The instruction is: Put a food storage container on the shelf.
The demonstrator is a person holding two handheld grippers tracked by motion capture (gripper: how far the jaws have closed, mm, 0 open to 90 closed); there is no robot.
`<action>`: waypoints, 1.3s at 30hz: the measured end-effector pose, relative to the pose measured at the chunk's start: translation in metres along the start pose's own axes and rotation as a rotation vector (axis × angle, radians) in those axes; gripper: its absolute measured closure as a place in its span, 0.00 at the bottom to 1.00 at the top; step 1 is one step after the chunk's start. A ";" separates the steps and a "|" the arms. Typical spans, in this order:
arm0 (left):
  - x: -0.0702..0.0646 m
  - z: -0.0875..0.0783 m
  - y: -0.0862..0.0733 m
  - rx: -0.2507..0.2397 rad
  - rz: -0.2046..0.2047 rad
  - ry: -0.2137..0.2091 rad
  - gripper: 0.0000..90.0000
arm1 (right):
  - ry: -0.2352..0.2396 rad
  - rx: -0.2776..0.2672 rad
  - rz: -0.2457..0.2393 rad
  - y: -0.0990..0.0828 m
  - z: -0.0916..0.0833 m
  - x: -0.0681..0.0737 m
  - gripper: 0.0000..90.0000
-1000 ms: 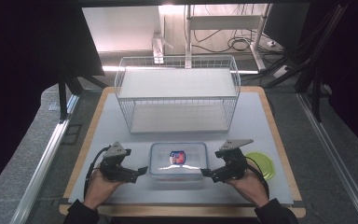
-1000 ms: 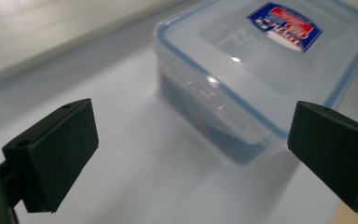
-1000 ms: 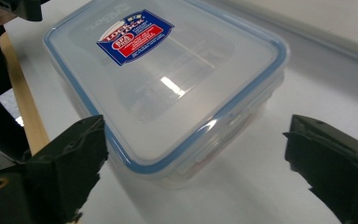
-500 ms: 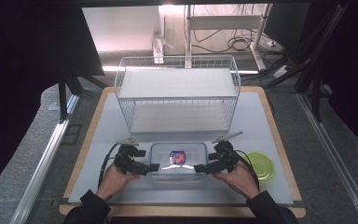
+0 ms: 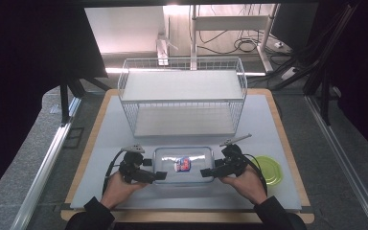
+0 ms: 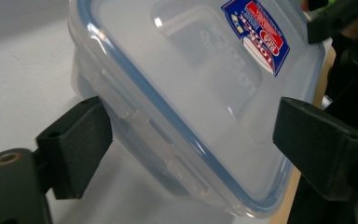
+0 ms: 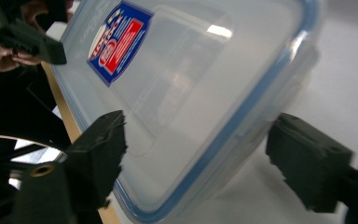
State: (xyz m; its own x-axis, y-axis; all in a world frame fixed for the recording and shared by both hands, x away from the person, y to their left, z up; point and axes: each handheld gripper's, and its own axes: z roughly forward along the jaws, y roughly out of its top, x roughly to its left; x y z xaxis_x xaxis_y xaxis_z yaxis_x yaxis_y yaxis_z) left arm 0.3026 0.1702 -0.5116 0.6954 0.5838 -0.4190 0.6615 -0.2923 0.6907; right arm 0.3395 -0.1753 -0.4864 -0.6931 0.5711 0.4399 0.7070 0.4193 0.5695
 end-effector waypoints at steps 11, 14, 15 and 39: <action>-0.007 -0.021 -0.020 -0.102 -0.073 -0.035 0.46 | 0.053 -0.071 0.029 -0.015 -0.019 0.000 0.52; -0.010 -0.022 -0.020 -0.107 -0.071 -0.017 0.46 | 0.047 -0.077 0.030 -0.016 -0.019 0.002 0.53; -0.010 -0.022 -0.021 -0.111 -0.073 -0.017 0.46 | 0.047 -0.077 0.030 -0.016 -0.019 0.002 0.53; -0.019 -0.034 -0.007 -0.179 -0.049 0.044 0.56 | -0.036 -0.174 -0.064 -0.007 -0.030 0.016 0.56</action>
State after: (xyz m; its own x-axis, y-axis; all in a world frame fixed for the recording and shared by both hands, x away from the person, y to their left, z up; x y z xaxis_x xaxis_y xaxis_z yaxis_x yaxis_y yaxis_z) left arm 0.2752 0.1865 -0.4888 0.6483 0.6274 -0.4313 0.6309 -0.1256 0.7656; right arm 0.3194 -0.1909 -0.4625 -0.7284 0.5733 0.3752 0.6242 0.3293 0.7085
